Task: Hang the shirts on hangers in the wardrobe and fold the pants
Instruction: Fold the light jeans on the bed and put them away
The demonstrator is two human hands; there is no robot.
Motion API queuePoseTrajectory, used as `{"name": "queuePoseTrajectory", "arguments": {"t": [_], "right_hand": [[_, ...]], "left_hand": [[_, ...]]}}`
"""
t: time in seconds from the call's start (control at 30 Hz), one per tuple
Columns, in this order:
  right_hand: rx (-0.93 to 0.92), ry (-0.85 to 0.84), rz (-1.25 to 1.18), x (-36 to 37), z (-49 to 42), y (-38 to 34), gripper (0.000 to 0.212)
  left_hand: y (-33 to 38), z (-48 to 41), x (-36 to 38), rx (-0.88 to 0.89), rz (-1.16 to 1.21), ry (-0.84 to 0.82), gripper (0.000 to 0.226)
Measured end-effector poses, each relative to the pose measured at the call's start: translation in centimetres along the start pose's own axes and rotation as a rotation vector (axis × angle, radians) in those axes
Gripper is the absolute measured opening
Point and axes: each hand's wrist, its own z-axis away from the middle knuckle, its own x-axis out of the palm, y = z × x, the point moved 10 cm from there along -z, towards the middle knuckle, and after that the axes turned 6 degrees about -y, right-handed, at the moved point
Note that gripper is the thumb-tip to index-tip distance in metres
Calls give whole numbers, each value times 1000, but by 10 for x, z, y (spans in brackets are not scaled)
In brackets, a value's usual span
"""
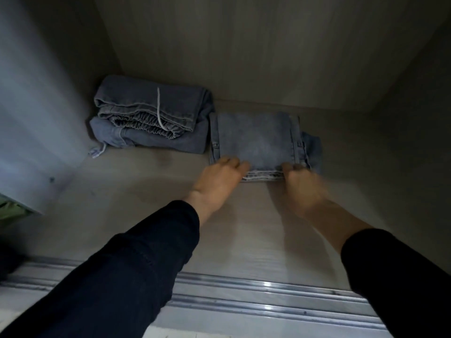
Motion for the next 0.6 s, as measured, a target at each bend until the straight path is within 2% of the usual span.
{"name": "queuePoseTrajectory", "arguments": {"t": [0.1, 0.2, 0.3, 0.4, 0.47, 0.6], "right_hand": [[-47, -27, -76, 8, -16, -9, 66], [-87, -51, -113, 10, -23, -14, 78], [-127, -84, -114, 9, -30, -17, 78], [-141, -149, -149, 11, -44, -19, 78], [-113, -212, -208, 14, -51, -19, 81], [-91, -322, -322, 26, -40, -15, 86]], "left_hand": [[-16, -10, -2, -53, -71, 25, 33], [-14, -13, -15, -27, -293, 159, 14], [-23, -19, -16, -63, -300, 175, 16], [-25, -26, -18, -87, -252, 228, 34], [-35, -25, -10, -138, -208, 198, 43], [-52, -9, 37, -158, 12, -98, 66]]}}
